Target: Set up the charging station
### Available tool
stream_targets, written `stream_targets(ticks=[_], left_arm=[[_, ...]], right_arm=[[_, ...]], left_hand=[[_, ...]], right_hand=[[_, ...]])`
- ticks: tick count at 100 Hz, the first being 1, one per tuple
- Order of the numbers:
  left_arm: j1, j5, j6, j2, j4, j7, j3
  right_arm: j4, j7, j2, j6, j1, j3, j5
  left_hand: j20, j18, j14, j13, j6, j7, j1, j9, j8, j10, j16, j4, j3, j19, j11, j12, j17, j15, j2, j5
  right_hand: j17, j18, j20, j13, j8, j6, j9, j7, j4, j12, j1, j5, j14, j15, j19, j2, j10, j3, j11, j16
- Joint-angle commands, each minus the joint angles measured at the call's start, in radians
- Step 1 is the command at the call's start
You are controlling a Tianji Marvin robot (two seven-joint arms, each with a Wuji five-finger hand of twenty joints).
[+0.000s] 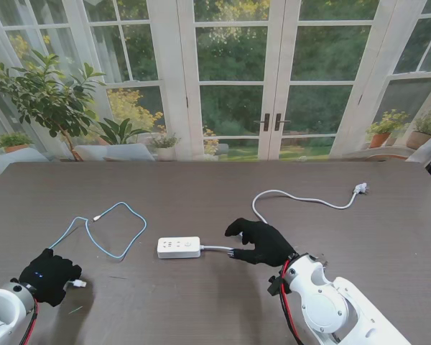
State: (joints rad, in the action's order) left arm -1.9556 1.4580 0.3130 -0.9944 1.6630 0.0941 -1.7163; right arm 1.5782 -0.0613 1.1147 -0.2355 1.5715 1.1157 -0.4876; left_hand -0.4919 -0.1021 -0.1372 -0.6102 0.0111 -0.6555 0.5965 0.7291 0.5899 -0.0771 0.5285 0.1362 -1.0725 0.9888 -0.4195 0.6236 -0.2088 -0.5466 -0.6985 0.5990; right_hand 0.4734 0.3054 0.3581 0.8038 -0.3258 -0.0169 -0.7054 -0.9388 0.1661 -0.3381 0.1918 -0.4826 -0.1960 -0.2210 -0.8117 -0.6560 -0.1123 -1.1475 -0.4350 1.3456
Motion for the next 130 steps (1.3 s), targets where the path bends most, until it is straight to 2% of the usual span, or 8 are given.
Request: stream_targets(ticks=[1, 20, 60, 74, 81, 98, 116, 130], left_arm=[[-0.001, -0.017, -0.009, -0.003, -0.004, 0.022, 0.002], [-0.003, -0.039, -0.021, -0.006, -0.003, 0.031, -0.002], [-0.003, -0.088, -0.011, -0.008, 0.002, 0.094, -0.009], [0.008, -0.106, -0.012, -0.008, -0.003, 0.115, -0.003], [0.011, -0.106, -0.010, -0.007, -0.004, 0.120, -0.002], [0.010, -0.105, -0.014, -0.007, -0.002, 0.120, -0.002], [0.004, -0.136, -0.025, -0.010, 0.002, 0.143, -0.007], [0.007, -0.165, -0.029, -0.012, -0.007, 0.143, -0.003]], right_arm=[[0.004, 0.016, 0.004, 0.002, 0.007, -0.002, 0.002], [0.005, 0.023, 0.003, 0.003, 0.006, -0.003, 0.004], [0.008, 0.034, 0.002, 0.008, 0.006, -0.003, 0.009], [0.007, 0.035, 0.002, 0.011, 0.005, -0.003, 0.009], [0.007, 0.034, 0.002, 0.013, 0.005, -0.002, 0.010], [0.007, 0.037, 0.001, 0.014, 0.004, -0.001, 0.011], [0.007, 0.043, 0.000, 0.015, 0.003, -0.002, 0.010], [0.007, 0.042, 0.001, 0.017, 0.003, -0.002, 0.011]], left_hand=[[-0.022, -0.023, -0.017, -0.033, -0.008, -0.070, 0.015, 0.034, 0.030, 0.008, 0.029, 0.026, 0.001, 0.052, -0.034, 0.033, -0.013, -0.034, 0.054, -0.024], [-0.030, -0.033, -0.017, -0.069, -0.068, -0.275, 0.108, 0.050, 0.057, 0.008, 0.070, 0.135, 0.046, 0.077, -0.065, 0.273, -0.043, -0.076, 0.116, -0.088], [-0.056, -0.049, -0.027, -0.082, -0.082, -0.296, -0.203, 0.028, 0.091, 0.006, 0.140, 0.127, -0.047, 0.132, -0.170, 0.213, -0.056, -0.168, 0.233, -0.093], [-0.067, -0.048, -0.022, -0.093, -0.054, -0.375, -0.025, 0.041, 0.065, 0.017, 0.168, 0.197, 0.116, 0.151, -0.197, 0.257, -0.058, -0.205, 0.275, -0.113], [-0.072, -0.048, -0.015, -0.105, -0.046, -0.423, 0.108, 0.078, 0.050, 0.024, 0.186, 0.200, 0.209, 0.164, -0.170, 0.474, -0.066, -0.231, 0.296, -0.113], [-0.079, -0.046, -0.008, -0.120, -0.044, -0.458, 0.279, 0.139, 0.044, 0.034, 0.212, 0.183, 0.343, 0.180, -0.114, 0.606, -0.072, -0.270, 0.341, -0.108], [-0.080, -0.052, -0.023, -0.088, -0.093, -0.386, -0.081, 0.035, 0.065, 0.015, 0.215, 0.164, 0.114, 0.169, -0.233, 0.330, -0.044, -0.258, 0.309, -0.142], [-0.080, -0.057, -0.025, -0.099, -0.091, -0.388, -0.084, 0.040, 0.080, 0.011, 0.209, 0.185, 0.133, 0.169, -0.233, 0.323, -0.049, -0.254, 0.346, -0.134]], right_hand=[[-0.003, -0.013, 0.013, 0.022, 0.002, -0.003, -0.012, 0.324, -0.015, 0.000, -0.001, -0.012, 0.000, -0.015, 0.003, 0.023, 0.000, 0.020, 0.017, -1.042], [-0.003, -0.013, 0.013, 0.022, 0.002, -0.007, -0.012, 0.325, -0.015, 0.000, 0.000, -0.011, 0.000, -0.014, 0.003, 0.023, -0.002, 0.020, 0.019, -1.042], [-0.002, -0.014, 0.015, 0.024, 0.001, -0.009, -0.012, 0.325, -0.014, 0.000, 0.004, -0.008, 0.000, -0.015, 0.005, 0.025, -0.002, 0.020, 0.018, -1.041], [-0.002, -0.015, 0.016, 0.023, 0.001, -0.013, -0.012, 0.324, -0.015, 0.000, 0.005, -0.006, -0.001, -0.015, 0.004, 0.027, -0.003, 0.019, 0.018, -1.041], [-0.001, -0.015, 0.016, 0.024, 0.001, -0.013, -0.012, 0.324, -0.015, 0.000, 0.006, -0.005, -0.001, -0.015, 0.004, 0.029, -0.003, 0.019, 0.018, -1.041], [-0.001, -0.015, 0.017, 0.024, 0.001, -0.015, -0.013, 0.324, -0.015, 0.000, 0.006, -0.005, -0.002, -0.015, 0.004, 0.031, -0.003, 0.019, 0.018, -1.041], [-0.001, -0.015, 0.017, 0.025, 0.001, -0.017, -0.013, 0.323, -0.014, 0.000, 0.008, -0.003, -0.003, -0.016, 0.004, 0.030, -0.004, 0.018, 0.017, -1.041], [0.000, -0.014, 0.017, 0.027, 0.001, -0.019, -0.013, 0.323, -0.014, 0.000, 0.009, -0.003, -0.001, -0.016, 0.003, 0.031, -0.003, 0.017, 0.017, -1.040]])
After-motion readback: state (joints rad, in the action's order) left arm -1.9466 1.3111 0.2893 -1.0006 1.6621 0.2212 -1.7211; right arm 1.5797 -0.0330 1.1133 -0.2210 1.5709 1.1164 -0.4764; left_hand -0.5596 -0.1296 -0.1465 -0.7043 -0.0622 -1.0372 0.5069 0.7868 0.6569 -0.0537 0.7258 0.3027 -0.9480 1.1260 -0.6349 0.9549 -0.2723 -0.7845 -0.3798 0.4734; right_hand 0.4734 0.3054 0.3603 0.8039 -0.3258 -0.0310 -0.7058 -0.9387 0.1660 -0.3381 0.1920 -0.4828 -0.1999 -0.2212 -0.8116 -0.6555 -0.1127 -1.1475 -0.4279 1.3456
